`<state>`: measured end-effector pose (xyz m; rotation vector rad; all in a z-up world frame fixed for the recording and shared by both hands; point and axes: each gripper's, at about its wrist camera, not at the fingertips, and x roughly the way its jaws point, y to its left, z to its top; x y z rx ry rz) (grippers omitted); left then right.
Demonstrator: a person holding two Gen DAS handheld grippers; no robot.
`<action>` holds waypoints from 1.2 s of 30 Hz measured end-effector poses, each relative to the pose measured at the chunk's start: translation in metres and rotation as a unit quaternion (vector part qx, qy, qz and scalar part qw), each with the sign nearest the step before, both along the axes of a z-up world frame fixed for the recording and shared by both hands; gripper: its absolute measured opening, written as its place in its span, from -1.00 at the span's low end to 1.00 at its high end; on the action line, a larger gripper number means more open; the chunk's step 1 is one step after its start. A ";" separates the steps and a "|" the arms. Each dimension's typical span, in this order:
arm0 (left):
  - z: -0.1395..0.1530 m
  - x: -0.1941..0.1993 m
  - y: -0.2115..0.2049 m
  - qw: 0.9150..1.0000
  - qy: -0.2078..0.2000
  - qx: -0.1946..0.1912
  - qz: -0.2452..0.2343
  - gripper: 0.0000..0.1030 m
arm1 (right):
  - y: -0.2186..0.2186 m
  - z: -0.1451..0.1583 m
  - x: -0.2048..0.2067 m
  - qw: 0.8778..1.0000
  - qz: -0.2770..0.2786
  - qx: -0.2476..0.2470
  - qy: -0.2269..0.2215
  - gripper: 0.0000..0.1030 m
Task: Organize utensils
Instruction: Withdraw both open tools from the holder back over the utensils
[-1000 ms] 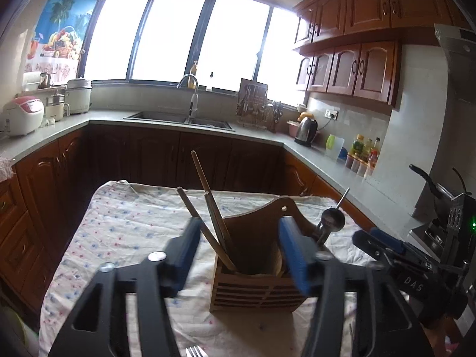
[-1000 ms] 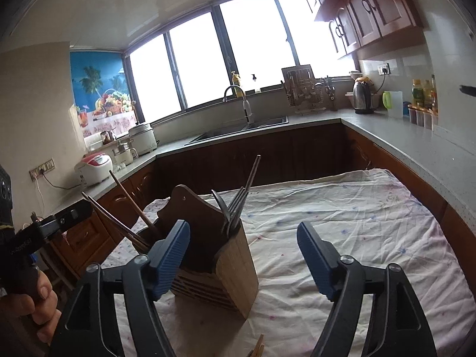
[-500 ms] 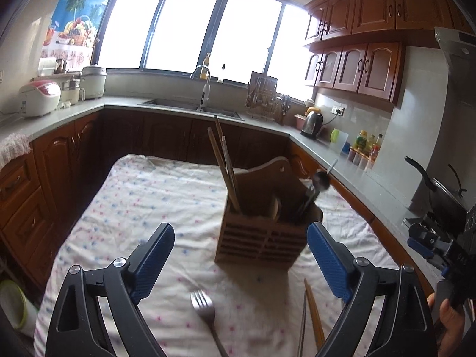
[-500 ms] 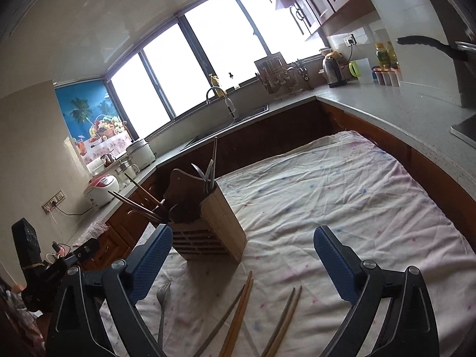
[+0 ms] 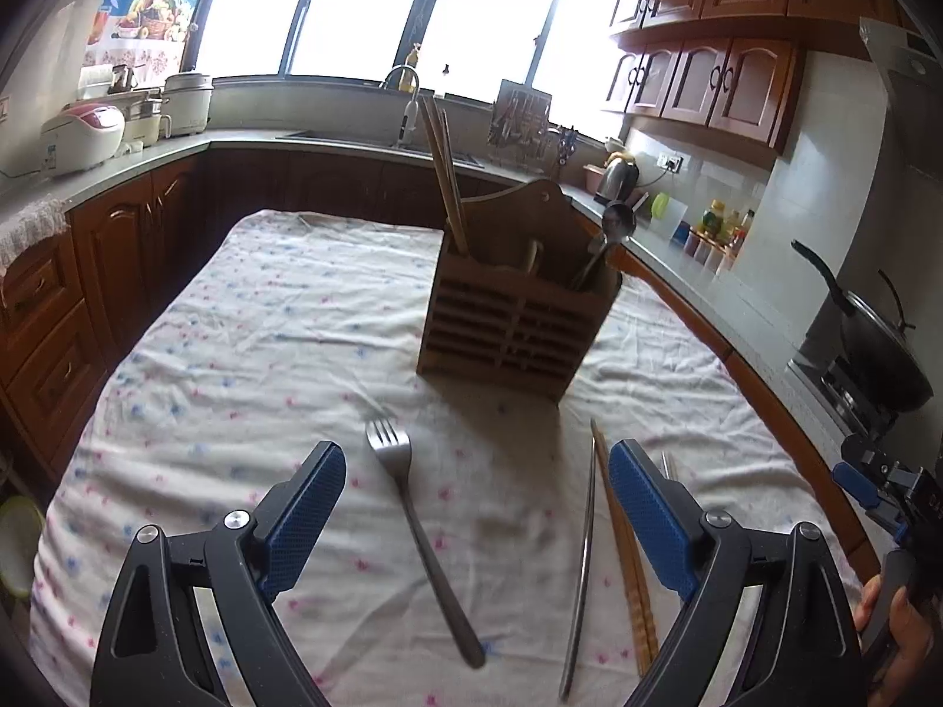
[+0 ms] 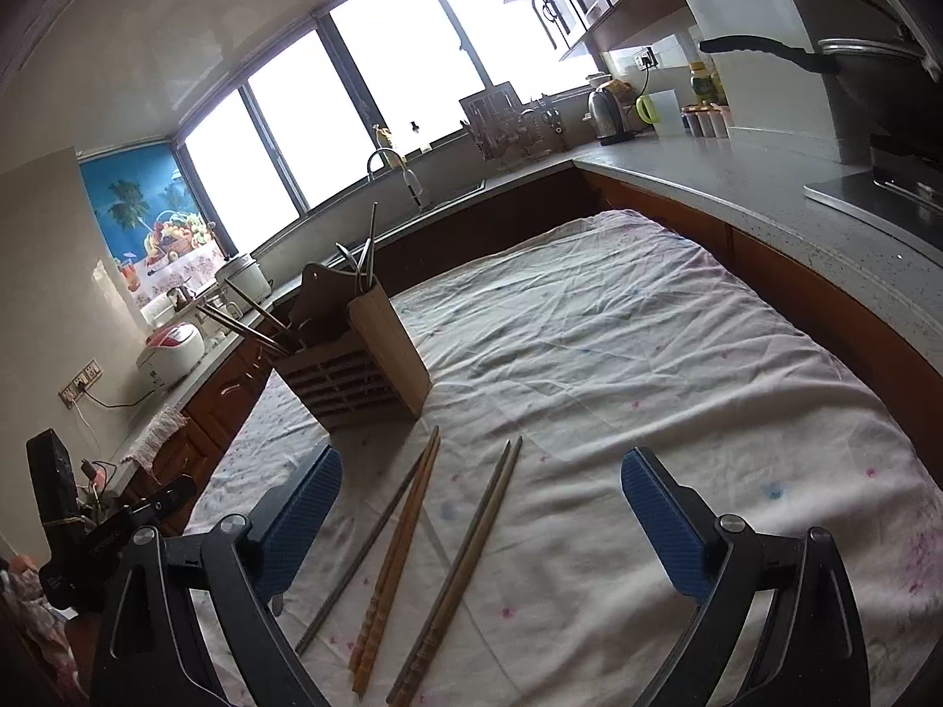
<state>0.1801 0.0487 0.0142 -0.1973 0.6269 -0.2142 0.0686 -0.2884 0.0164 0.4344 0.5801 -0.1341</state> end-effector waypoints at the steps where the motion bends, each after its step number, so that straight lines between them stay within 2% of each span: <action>1: -0.001 -0.002 -0.001 1.000 0.004 0.001 -0.001 0.77 | 0.001 -0.003 -0.002 1.000 -0.004 -0.003 0.006 0.95; 4: -0.004 -0.005 -0.006 1.000 0.011 0.007 -0.006 0.77 | 0.001 -0.012 -0.008 1.000 -0.006 0.004 0.019 1.00; 8: -0.007 -0.009 -0.014 1.000 0.021 0.017 -0.013 0.77 | 0.000 -0.017 -0.012 0.999 -0.024 -0.014 0.042 1.00; 13: -0.011 -0.008 -0.026 0.999 0.031 0.034 -0.022 0.77 | 0.001 -0.020 -0.008 0.998 -0.016 -0.022 0.063 1.00; 19: -0.014 0.001 -0.040 0.997 0.040 0.055 -0.031 0.77 | 0.006 -0.021 0.000 0.998 0.009 -0.024 0.057 0.98; 21: -0.016 0.005 -0.045 0.996 0.043 0.063 -0.034 0.77 | 0.007 -0.021 0.004 0.998 0.013 -0.027 0.058 0.90; 25: -0.019 0.014 -0.053 0.995 0.053 0.076 -0.043 0.77 | 0.003 -0.026 0.016 0.997 0.017 -0.021 0.076 0.36; 28: -0.022 0.021 -0.060 0.993 0.059 0.083 -0.052 0.75 | -0.002 -0.030 0.025 0.996 0.018 -0.012 0.088 0.11; 32: -0.025 0.032 -0.071 0.991 0.065 0.100 -0.065 0.68 | -0.006 -0.037 0.042 0.994 0.027 0.000 0.106 -0.14; 34: -0.029 0.041 -0.077 0.989 0.073 0.106 -0.077 0.49 | -0.006 -0.041 0.050 0.993 0.030 0.006 0.115 -0.20; 36: -0.032 0.050 -0.084 0.987 0.083 0.110 -0.086 0.42 | -0.006 -0.046 0.059 0.992 0.033 0.009 0.123 -0.20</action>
